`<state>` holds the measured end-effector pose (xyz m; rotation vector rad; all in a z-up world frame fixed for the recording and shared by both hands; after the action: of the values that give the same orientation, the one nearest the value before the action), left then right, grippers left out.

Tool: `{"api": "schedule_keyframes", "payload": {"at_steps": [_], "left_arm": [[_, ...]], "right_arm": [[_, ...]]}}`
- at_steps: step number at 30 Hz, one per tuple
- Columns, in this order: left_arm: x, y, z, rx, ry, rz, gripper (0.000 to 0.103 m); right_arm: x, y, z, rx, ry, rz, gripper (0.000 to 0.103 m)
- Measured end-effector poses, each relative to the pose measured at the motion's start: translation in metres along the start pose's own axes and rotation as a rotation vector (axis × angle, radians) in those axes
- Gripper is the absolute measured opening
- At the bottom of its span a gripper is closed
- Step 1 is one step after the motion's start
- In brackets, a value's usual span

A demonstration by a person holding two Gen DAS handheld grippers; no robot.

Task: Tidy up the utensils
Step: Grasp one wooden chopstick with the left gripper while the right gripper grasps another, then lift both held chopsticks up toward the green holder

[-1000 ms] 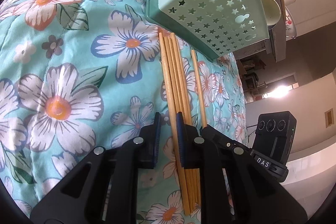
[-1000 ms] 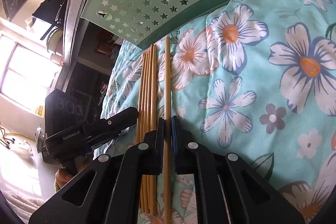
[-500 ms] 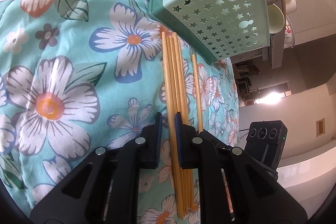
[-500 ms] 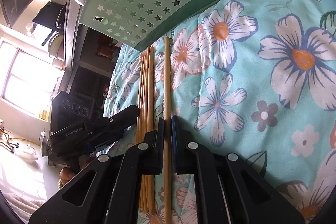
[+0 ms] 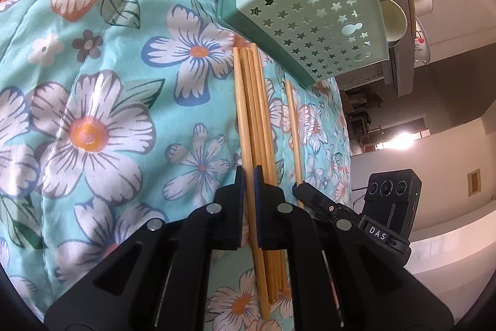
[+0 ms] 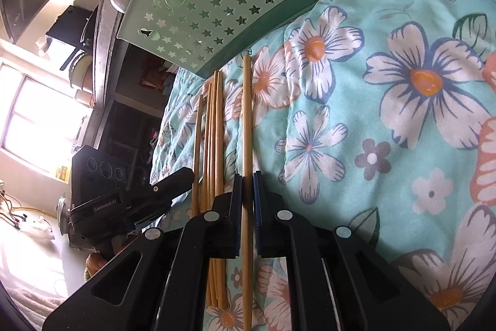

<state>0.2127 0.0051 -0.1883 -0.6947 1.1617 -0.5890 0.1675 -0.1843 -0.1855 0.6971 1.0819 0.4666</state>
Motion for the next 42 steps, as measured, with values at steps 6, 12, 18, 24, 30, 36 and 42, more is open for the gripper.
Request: {"api": "schedule_keyframes", "payload": {"at_steps": [6,12,18,24,30,36,42], "left_arm": [[-0.016,0.003,-0.014,0.032,0.011,0.044,0.006],[-0.036,0.009,-0.031,0.093,0.020,0.126,0.006],[-0.046,0.010,-0.020,0.141,-0.007,0.192,0.015],[-0.035,-0.006,0.002,0.274,-0.023,0.301,0.023],[-0.016,-0.012,0.022,0.341,-0.015,0.365,0.027],[0.000,-0.010,0.033,0.368,-0.005,0.421,0.027],[0.010,-0.010,0.040,0.398,-0.018,0.459,0.026]], "right_arm": [[-0.012,-0.006,-0.006,0.011,-0.011,-0.027,0.007],[-0.031,-0.018,-0.013,0.017,-0.009,-0.073,0.007],[-0.038,-0.017,-0.009,-0.053,-0.009,-0.175,0.015],[-0.040,-0.004,0.016,-0.172,-0.043,-0.301,0.026],[-0.025,0.009,0.037,-0.255,-0.041,-0.352,0.027],[-0.003,0.010,0.049,-0.306,-0.021,-0.396,0.027],[0.013,0.012,0.059,-0.351,-0.007,-0.412,0.027]]}}
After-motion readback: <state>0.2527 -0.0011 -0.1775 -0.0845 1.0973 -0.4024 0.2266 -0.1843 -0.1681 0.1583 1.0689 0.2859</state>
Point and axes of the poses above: each gripper's, at about its wrist camera, not at the fingertips, and x roughly the way its jaws point, y to its left, z to its top, the point moved 7 cm from there along x, roughly the way its jaws point, and after that the axes turned 1 degree about y, right-handed, at the moved point
